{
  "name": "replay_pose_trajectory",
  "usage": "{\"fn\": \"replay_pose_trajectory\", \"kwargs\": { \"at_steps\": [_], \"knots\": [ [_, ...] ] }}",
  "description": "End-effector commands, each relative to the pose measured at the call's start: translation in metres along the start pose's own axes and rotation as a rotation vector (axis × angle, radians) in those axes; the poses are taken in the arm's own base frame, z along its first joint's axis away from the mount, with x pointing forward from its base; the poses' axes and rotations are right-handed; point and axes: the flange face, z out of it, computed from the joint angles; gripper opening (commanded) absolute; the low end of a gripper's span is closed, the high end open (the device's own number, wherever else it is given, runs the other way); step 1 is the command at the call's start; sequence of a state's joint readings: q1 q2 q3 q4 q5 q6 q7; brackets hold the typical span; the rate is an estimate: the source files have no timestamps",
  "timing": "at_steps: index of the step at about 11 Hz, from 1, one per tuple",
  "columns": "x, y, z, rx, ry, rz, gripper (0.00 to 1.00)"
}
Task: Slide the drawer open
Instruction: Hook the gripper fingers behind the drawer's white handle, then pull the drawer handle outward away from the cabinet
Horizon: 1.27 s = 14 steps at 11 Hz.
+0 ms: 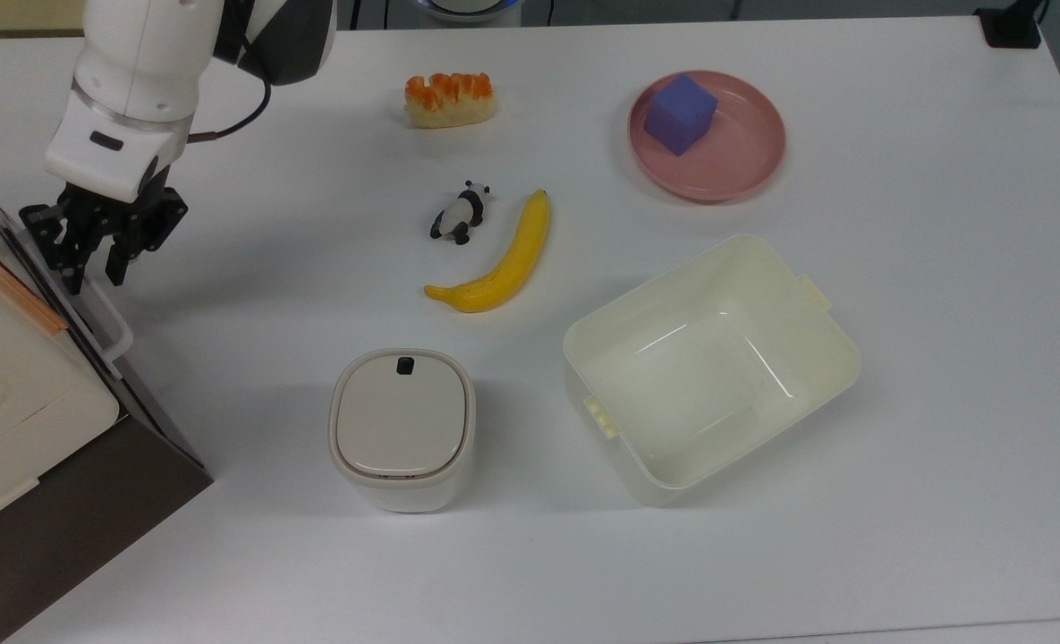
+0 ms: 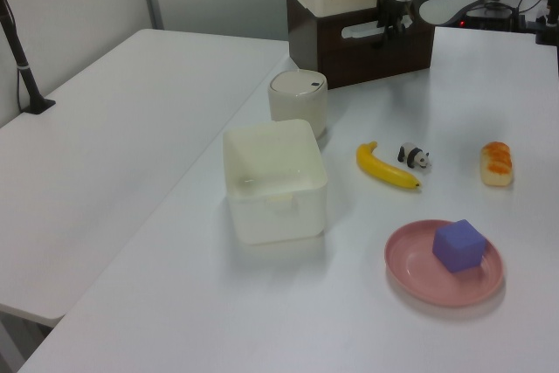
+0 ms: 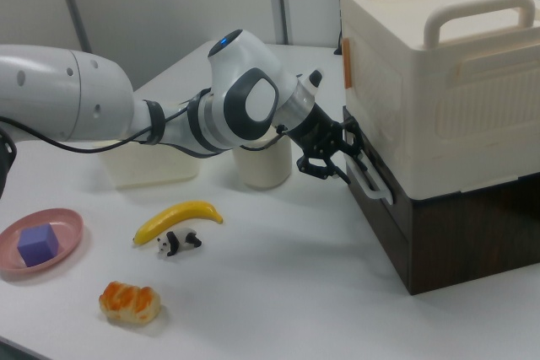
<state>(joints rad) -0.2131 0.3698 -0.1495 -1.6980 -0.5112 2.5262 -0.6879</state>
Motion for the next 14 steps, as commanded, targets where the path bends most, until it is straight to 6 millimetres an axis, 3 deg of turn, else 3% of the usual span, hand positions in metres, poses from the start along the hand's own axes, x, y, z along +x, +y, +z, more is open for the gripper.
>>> {"fn": "replay_pose_trajectory", "kwargs": {
  "at_steps": [1, 4, 9, 12, 14],
  "knots": [
    [0.003, 0.005, 0.006, -0.028, 0.006, -0.033, 0.17],
    [0.004, 0.004, 0.005, -0.028, 0.007, -0.033, 0.01],
    [0.004, 0.000, -0.003, -0.023, 0.012, -0.025, 0.00],
    [-0.003, -0.014, -0.021, -0.006, 0.021, -0.029, 0.00],
    [0.006, -0.031, -0.033, 0.009, 0.034, -0.026, 0.00]
  ]
}}
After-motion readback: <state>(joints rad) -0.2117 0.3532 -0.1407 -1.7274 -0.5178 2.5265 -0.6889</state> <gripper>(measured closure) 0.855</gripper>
